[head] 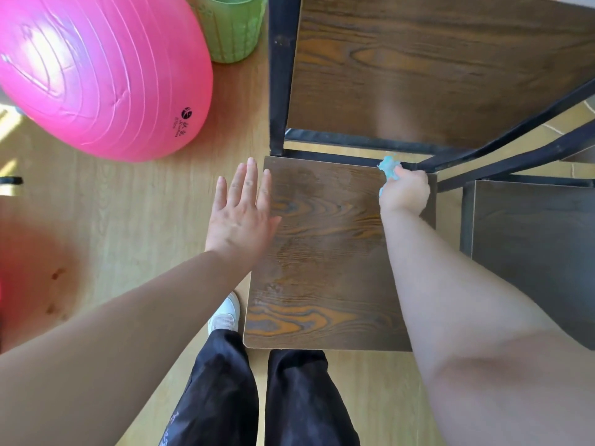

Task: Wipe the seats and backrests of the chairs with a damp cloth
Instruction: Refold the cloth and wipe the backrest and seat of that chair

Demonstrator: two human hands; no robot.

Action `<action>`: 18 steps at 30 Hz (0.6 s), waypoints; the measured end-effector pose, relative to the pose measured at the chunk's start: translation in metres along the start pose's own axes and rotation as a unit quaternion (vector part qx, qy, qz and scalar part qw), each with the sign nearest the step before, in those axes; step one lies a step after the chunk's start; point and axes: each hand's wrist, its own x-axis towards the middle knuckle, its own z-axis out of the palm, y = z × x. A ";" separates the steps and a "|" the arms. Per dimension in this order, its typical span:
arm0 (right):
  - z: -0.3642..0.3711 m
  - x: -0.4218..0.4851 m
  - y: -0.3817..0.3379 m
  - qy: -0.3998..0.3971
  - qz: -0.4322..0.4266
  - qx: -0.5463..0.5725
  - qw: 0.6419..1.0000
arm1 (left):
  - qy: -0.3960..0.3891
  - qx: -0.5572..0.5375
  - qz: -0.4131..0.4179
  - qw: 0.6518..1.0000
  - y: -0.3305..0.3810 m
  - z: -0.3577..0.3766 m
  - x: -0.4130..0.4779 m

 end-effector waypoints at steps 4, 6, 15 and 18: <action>0.032 -0.045 -0.022 -0.034 -0.079 0.002 0.996 | 0.001 0.016 0.005 1.000 -0.016 0.001 0.005; 0.047 -0.067 -0.034 -0.053 -0.108 0.006 0.993 | -0.002 0.022 0.011 1.000 -0.023 0.001 0.005; 0.097 -0.142 -0.085 -0.131 -0.173 0.019 0.976 | -0.017 0.017 -0.012 1.000 -0.068 0.009 -0.015; 0.105 -0.160 -0.087 -0.188 -0.177 0.041 0.965 | -0.031 0.011 -0.022 0.999 -0.078 0.013 -0.024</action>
